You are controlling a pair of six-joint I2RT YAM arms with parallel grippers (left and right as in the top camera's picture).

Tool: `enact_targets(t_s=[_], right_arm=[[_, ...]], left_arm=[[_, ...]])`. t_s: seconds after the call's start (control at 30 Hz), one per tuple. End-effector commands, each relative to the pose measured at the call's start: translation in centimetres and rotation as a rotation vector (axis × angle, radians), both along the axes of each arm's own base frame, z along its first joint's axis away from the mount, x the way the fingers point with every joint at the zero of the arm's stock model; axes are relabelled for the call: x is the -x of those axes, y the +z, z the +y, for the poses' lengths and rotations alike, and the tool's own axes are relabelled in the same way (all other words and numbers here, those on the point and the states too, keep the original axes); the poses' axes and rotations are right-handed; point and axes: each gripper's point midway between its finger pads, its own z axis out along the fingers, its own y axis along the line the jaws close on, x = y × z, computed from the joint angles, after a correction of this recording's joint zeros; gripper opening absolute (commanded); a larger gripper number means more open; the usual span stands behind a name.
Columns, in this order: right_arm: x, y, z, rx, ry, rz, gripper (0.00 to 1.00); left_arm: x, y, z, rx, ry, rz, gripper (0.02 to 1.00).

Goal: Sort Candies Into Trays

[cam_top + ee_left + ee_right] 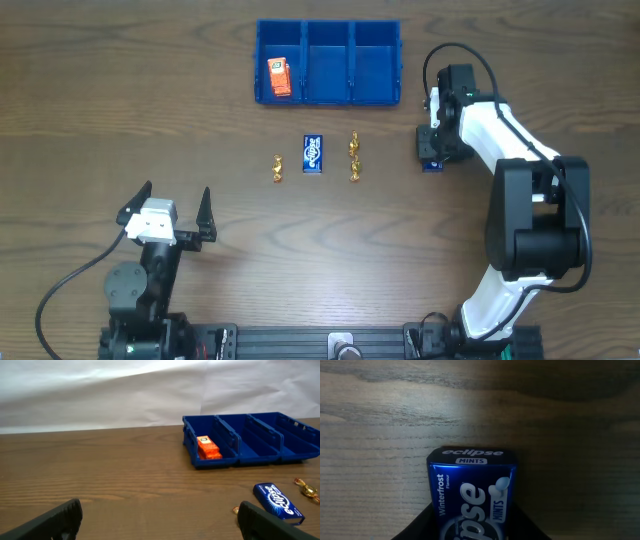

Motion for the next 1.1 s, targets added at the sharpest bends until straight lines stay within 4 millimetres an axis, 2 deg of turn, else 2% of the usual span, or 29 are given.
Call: enact_targets(t_s=[0.03,0.1,0.3,0.37,0.43,0.53,0.63,0.73,0.87,0.97,1.1], right_arm=[[-1.2,2.0,0.6,-0.028,0.002,-0.057,0.038],[-1.8,4.0,0.9,-0.033,-0.009,-0.103,0.040],[-3.5,15.3,3.7,-0.041,0.008,-0.341,0.036],[-4.2,20.1,5.2,-0.025,-0.001,-0.441,0.036],[-4.8,23.1,7.0,0.001,0.008,-0.513,0.036],[-5.4,25.5,9.8,0.031,0.044,-0.592,0.036],[-6.4,26.0,12.4,0.003,0.038,-0.630,0.036],[-8.5,25.2,14.6,-0.036,0.018,-0.654,0.036],[-11.5,22.9,17.7,-0.059,0.039,-0.676,0.036],[-12.8,21.2,19.4,-0.068,0.055,-0.682,0.036],[-13.9,17.8,21.2,-0.074,0.059,-0.662,0.036]], left_arm=[[0.1,-1.6,-0.4,-0.011,-0.025,0.045,0.998],[0.1,-1.6,-0.4,-0.011,-0.025,0.045,0.998],[0.1,-1.6,-0.4,-0.011,-0.025,0.045,0.998],[0.1,-1.6,-0.4,-0.011,-0.025,0.045,0.998],[0.1,-1.6,-0.4,-0.011,-0.025,0.045,0.996],[0.1,-1.6,-0.4,-0.011,-0.025,0.045,0.998],[0.1,-1.6,-0.4,-0.011,-0.025,0.045,0.998],[0.1,-1.6,-0.4,-0.011,-0.025,0.045,0.998],[0.1,-1.6,-0.4,-0.011,-0.025,0.045,0.998],[0.1,-1.6,-0.4,-0.011,-0.025,0.045,0.998],[0.1,-1.6,-0.4,-0.011,-0.025,0.045,0.998]])
